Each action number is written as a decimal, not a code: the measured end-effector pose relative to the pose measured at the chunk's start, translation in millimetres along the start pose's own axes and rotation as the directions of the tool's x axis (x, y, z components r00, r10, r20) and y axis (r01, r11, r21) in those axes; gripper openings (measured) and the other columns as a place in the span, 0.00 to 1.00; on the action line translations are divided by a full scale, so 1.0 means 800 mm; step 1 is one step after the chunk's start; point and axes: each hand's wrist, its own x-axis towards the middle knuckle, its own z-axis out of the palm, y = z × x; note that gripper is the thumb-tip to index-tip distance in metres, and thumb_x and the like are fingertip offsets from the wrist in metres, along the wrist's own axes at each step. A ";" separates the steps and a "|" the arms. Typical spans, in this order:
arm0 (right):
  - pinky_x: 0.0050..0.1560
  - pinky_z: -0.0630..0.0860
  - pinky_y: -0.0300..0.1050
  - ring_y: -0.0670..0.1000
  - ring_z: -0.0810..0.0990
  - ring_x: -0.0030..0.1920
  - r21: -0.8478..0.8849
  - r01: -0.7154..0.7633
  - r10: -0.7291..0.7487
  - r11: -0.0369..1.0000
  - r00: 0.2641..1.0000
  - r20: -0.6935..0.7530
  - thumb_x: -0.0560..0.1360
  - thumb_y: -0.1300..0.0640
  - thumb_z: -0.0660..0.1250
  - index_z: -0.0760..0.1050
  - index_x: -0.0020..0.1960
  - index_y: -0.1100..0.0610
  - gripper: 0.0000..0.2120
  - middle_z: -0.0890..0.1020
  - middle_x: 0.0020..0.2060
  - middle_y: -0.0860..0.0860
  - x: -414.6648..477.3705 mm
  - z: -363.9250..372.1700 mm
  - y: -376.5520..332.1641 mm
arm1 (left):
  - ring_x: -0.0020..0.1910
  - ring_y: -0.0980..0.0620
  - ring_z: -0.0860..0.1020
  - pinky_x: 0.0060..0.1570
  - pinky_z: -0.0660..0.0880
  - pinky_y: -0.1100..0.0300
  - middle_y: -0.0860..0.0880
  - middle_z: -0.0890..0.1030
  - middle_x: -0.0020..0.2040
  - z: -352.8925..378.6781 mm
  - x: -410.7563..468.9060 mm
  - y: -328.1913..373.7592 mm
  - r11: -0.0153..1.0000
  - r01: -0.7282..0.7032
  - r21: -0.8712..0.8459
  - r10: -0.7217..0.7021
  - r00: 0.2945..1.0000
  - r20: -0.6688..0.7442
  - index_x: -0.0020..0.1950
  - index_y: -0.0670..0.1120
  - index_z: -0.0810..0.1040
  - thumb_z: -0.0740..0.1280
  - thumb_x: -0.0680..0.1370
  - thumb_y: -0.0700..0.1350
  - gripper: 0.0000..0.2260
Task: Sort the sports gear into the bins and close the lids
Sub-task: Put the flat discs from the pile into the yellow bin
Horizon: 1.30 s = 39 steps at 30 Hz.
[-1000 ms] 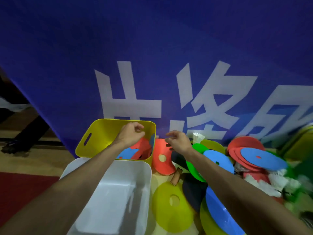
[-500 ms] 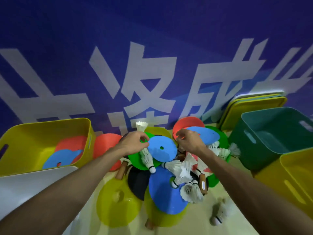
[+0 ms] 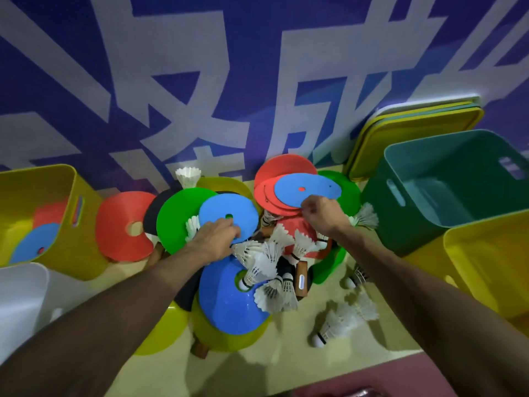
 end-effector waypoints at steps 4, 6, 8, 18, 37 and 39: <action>0.53 0.76 0.49 0.58 0.80 0.54 -0.043 0.034 -0.033 0.999 0.999 0.019 0.75 0.59 0.62 0.78 0.56 0.57 0.12 0.83 0.52 0.56 0.002 0.005 0.001 | 0.62 0.46 0.70 0.54 0.69 0.52 0.47 0.70 0.61 0.023 0.000 0.001 0.998 0.023 0.063 -0.020 0.998 -0.053 0.65 0.49 0.71 0.64 0.75 0.37 0.19; 0.52 0.78 0.49 0.58 0.80 0.53 -0.053 0.048 -0.047 0.997 0.999 0.019 0.75 0.58 0.62 0.78 0.57 0.57 0.12 0.83 0.52 0.56 0.004 0.005 0.004 | 0.61 0.46 0.70 0.53 0.70 0.52 0.47 0.70 0.60 0.026 0.002 0.001 0.996 0.014 0.089 -0.007 0.997 -0.079 0.64 0.48 0.71 0.64 0.75 0.36 0.19; 0.48 0.78 0.49 0.57 0.81 0.50 -0.084 0.052 -0.050 0.995 0.998 0.023 0.75 0.58 0.61 0.78 0.56 0.56 0.12 0.83 0.50 0.55 0.006 0.005 0.005 | 0.60 0.46 0.70 0.51 0.71 0.52 0.46 0.71 0.59 0.026 0.004 -0.004 0.993 -0.010 0.116 0.019 0.997 -0.077 0.63 0.48 0.71 0.65 0.75 0.37 0.17; 0.45 0.78 0.50 0.59 0.81 0.47 -0.161 0.021 -0.022 0.987 1.000 -0.002 0.76 0.58 0.59 0.77 0.56 0.56 0.12 0.83 0.49 0.57 0.017 0.015 0.004 | 0.60 0.47 0.70 0.54 0.72 0.52 0.46 0.72 0.59 0.021 0.012 -0.025 0.984 -0.022 0.176 0.040 0.994 -0.098 0.64 0.45 0.71 0.62 0.78 0.47 0.16; 0.61 0.68 0.53 0.57 0.73 0.59 -0.375 0.091 -0.114 0.922 0.993 -0.041 0.76 0.45 0.63 0.75 0.61 0.54 0.18 0.77 0.57 0.55 0.059 0.014 0.018 | 0.53 0.45 0.78 0.50 0.76 0.52 0.43 0.77 0.55 -0.021 0.039 -0.022 0.950 -0.023 0.310 0.081 0.981 -0.177 0.61 0.41 0.69 0.57 0.78 0.32 0.13; 0.63 0.67 0.53 0.57 0.71 0.62 -0.356 0.115 -0.109 0.927 0.993 0.035 0.76 0.41 0.62 0.73 0.64 0.54 0.23 0.75 0.61 0.55 0.067 0.018 0.016 | 0.48 0.46 0.79 0.45 0.74 0.54 0.45 0.78 0.50 -0.029 0.044 -0.021 0.961 0.015 0.276 0.043 0.979 -0.200 0.57 0.42 0.70 0.58 0.78 0.34 0.10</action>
